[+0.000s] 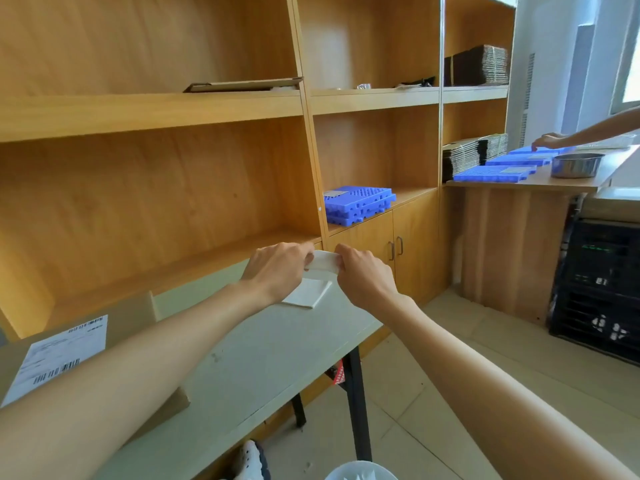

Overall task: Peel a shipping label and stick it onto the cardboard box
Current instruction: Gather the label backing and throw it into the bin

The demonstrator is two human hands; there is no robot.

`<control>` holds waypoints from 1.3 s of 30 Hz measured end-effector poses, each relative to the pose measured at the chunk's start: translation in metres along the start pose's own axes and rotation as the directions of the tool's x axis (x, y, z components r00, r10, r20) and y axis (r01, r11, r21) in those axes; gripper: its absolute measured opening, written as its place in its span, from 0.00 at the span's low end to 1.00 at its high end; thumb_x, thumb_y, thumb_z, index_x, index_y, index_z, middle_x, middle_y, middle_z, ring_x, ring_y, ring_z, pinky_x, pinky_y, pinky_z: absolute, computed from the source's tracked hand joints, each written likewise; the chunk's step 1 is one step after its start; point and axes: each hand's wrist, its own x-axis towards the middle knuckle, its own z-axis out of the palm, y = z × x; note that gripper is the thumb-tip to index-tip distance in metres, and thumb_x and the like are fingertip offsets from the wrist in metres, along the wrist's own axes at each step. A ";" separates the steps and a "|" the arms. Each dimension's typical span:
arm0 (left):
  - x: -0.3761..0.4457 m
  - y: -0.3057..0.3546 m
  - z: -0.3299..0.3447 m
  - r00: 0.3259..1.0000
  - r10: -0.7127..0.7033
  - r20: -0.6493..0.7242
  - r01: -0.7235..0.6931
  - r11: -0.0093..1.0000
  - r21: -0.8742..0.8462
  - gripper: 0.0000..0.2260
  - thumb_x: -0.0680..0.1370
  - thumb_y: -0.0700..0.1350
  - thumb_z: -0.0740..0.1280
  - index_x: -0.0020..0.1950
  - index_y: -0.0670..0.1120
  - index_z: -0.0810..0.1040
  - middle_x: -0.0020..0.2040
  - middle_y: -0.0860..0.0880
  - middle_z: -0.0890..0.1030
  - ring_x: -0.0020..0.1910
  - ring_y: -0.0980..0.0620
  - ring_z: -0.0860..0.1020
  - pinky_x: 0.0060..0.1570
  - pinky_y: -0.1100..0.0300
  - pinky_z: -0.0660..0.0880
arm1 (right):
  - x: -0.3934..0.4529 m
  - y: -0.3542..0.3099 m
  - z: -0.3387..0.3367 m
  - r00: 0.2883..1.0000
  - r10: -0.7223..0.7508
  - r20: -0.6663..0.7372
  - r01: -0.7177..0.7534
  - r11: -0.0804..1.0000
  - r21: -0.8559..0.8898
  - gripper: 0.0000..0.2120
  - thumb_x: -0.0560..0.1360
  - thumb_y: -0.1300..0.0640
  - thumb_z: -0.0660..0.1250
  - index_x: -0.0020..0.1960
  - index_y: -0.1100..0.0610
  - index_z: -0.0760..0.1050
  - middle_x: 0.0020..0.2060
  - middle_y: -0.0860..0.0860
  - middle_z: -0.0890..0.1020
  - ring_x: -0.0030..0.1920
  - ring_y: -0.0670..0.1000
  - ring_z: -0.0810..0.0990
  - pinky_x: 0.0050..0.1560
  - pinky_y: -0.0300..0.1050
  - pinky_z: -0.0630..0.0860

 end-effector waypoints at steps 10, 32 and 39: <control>-0.011 0.106 0.028 0.958 0.284 0.028 -0.283 0.959 -0.022 0.14 0.85 0.54 0.50 0.53 0.47 0.71 0.43 0.49 0.81 0.37 0.47 0.79 0.31 0.57 0.67 | -0.063 0.082 -0.025 0.965 0.246 0.086 -0.243 0.969 -0.047 0.16 0.80 0.54 0.52 0.43 0.59 0.75 0.36 0.53 0.77 0.33 0.54 0.74 0.32 0.44 0.67; -0.120 0.158 0.218 0.774 0.404 0.488 -0.381 0.912 -0.152 0.17 0.85 0.56 0.50 0.60 0.44 0.68 0.48 0.45 0.80 0.46 0.39 0.80 0.35 0.52 0.64 | -0.184 0.184 0.124 0.667 0.420 0.616 -0.364 0.904 -0.222 0.15 0.80 0.52 0.52 0.51 0.59 0.74 0.54 0.59 0.80 0.46 0.60 0.73 0.46 0.47 0.68; -0.172 0.137 0.278 0.693 0.354 0.628 -0.276 0.935 -0.222 0.12 0.85 0.52 0.54 0.58 0.44 0.67 0.47 0.46 0.80 0.46 0.40 0.80 0.35 0.52 0.63 | -0.224 0.179 0.186 0.586 0.420 0.693 -0.472 0.872 -0.129 0.12 0.80 0.57 0.51 0.61 0.59 0.67 0.52 0.61 0.79 0.45 0.61 0.73 0.45 0.50 0.68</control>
